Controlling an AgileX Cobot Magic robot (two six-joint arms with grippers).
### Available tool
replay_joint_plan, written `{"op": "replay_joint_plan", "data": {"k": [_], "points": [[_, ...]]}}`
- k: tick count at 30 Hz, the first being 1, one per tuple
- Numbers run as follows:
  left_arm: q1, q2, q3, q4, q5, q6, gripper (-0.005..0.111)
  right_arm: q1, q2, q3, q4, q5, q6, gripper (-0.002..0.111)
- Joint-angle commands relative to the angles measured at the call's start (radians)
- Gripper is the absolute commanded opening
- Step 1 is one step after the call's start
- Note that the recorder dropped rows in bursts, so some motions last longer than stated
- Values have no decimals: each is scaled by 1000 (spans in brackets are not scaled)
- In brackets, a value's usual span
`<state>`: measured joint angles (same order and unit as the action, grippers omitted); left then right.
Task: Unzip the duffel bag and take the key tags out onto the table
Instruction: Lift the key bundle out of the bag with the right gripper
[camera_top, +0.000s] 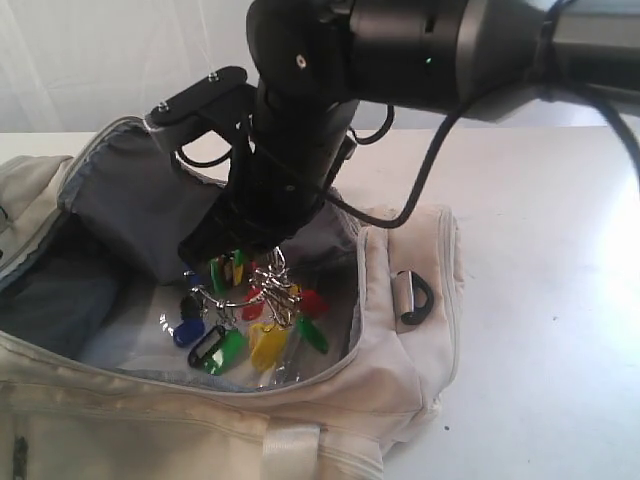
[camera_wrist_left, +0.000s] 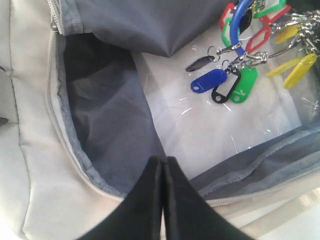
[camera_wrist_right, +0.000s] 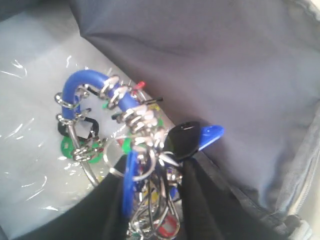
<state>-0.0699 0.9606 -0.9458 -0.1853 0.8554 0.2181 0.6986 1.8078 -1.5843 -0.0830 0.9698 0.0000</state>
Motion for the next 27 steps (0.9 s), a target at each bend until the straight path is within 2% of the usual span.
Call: {"op": "replay_joint_plan", "data": {"k": [1, 7, 17, 27], "points": [[-3, -6, 7, -14, 3, 1, 0, -1, -41, 2, -8, -15, 0, 0], [-3, -6, 7, -14, 3, 1, 0, -1, -77, 2, -32, -8, 0, 0], [-3, -6, 7, -14, 3, 1, 0, -1, -225, 2, -189, 40, 37, 0], [-3, -6, 7, -14, 11, 6, 0, -1, -390, 4, -400, 228, 114, 0]]}}
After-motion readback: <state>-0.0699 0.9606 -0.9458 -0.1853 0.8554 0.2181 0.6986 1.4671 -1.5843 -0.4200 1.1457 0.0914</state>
